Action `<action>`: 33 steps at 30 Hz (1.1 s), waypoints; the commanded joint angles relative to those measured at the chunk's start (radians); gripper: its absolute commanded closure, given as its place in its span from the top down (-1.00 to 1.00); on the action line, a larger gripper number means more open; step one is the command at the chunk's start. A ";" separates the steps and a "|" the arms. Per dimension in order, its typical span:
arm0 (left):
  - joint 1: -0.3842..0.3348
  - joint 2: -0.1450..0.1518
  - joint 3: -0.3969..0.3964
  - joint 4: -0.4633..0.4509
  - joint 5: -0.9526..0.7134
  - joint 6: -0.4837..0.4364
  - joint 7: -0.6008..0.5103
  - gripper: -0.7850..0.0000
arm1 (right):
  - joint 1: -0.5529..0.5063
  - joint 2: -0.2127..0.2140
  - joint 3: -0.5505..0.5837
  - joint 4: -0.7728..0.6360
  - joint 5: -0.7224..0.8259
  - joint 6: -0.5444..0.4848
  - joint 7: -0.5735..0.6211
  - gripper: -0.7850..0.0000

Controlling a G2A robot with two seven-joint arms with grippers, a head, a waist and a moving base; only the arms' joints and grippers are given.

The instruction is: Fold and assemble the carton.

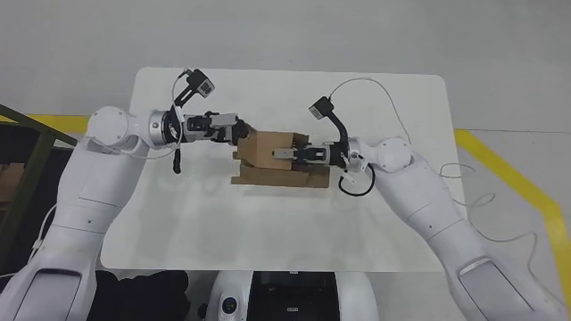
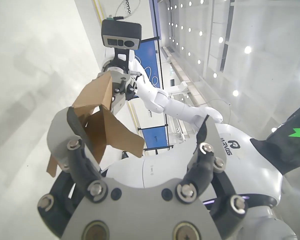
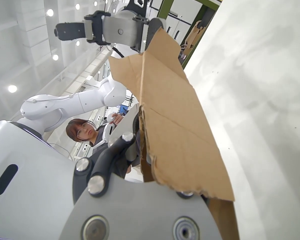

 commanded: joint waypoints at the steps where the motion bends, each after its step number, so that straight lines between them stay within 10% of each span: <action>1: -0.008 -0.002 0.004 0.007 -0.003 0.004 0.006 1.00 | -0.002 -0.001 -0.001 -0.005 0.002 0.001 0.006 -1.00; 33: -0.037 -0.012 0.051 -0.008 0.015 0.019 0.003 1.00 | 0.016 -0.038 -0.048 0.011 0.043 -0.002 0.058 -1.00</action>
